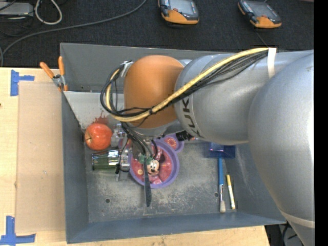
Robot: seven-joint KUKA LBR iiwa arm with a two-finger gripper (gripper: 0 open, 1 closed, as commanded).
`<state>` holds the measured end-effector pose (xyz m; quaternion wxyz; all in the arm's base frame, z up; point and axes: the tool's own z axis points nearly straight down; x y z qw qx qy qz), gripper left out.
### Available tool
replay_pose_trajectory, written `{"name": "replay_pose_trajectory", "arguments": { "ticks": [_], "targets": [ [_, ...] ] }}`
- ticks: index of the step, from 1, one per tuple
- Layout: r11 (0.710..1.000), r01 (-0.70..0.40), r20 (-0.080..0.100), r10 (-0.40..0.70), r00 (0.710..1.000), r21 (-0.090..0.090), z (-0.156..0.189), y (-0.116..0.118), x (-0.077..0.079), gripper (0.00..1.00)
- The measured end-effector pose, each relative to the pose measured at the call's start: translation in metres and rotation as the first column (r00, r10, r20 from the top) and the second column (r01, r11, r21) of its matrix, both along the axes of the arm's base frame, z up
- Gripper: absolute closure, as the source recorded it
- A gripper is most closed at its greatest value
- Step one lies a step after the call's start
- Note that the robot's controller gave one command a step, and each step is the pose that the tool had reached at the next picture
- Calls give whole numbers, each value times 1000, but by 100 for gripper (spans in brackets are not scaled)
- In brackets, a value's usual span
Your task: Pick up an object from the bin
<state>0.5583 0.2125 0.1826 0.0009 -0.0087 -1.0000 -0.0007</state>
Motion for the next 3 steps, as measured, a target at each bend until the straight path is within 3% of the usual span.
{"name": "replay_pose_trajectory", "arguments": {
  "ticks": [1, 2, 3],
  "targets": [
    [1000, 0, 0, 0, 1000, 0, 0, 0, 0, 0],
    [1000, 24, 3, -24, 1000, 3, -30, 6, 23, 0],
    [998, 61, 0, -61, 998, 3, -76, -21, 29, 0]
  ]
}}
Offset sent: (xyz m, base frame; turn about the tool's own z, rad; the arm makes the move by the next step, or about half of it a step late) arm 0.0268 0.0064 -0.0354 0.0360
